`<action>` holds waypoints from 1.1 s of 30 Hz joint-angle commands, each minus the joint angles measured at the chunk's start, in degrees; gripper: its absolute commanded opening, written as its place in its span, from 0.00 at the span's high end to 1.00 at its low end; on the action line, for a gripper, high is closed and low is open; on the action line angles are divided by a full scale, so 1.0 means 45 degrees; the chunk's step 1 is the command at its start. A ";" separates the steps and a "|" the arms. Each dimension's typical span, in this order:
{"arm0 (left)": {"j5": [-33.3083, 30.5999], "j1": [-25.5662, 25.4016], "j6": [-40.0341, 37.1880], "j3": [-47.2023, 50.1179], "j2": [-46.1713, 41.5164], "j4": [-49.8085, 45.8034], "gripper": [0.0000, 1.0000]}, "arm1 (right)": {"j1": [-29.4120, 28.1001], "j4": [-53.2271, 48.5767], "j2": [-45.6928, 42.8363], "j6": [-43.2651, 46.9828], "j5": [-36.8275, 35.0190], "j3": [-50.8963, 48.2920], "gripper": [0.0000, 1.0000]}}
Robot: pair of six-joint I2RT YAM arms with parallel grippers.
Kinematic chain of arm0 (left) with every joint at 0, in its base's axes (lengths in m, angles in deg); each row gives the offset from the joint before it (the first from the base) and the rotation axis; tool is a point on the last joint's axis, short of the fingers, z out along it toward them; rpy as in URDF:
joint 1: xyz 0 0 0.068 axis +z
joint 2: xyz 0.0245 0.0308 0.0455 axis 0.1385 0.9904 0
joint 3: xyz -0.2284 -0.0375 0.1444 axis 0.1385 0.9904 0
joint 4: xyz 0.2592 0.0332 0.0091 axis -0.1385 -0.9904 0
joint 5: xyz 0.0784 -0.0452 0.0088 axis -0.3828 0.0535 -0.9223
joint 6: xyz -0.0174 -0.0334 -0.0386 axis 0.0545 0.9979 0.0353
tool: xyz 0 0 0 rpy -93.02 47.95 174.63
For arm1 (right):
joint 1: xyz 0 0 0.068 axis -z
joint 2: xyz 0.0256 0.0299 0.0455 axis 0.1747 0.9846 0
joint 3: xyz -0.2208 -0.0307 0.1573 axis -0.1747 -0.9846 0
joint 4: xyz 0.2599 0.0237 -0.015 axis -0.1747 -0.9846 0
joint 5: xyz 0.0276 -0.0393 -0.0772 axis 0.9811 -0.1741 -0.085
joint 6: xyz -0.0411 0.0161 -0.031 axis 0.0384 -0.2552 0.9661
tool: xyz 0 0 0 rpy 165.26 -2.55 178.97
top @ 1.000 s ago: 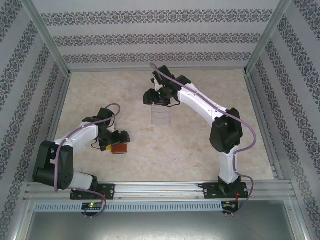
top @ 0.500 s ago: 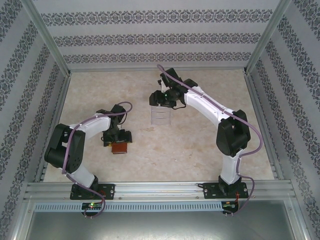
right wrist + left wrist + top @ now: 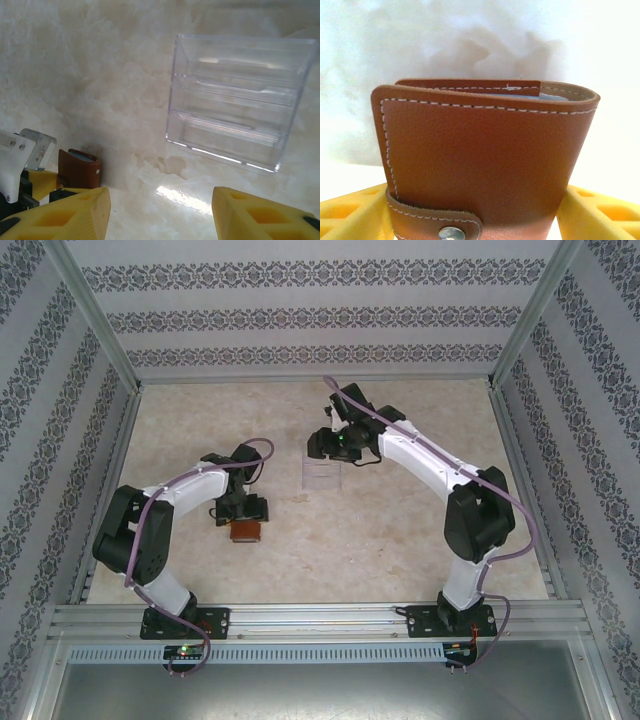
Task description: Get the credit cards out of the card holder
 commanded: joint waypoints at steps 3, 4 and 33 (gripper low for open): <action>-0.0015 -0.1007 0.0590 -0.1188 0.0689 -0.0744 0.22 | 0.0473 0.0471 -0.1125 -0.0281 -0.0111 -0.1413 0.44; 0.0004 -0.1222 0.0670 -0.1433 0.0874 -0.0767 0.22 | 0.0563 0.0532 -0.1279 -0.0307 -0.0117 -0.1675 0.44; -0.1156 -0.3807 0.1714 -0.5243 0.2735 -0.2849 0.15 | 0.1972 0.1601 -0.3556 -0.0279 0.0618 -0.5430 0.44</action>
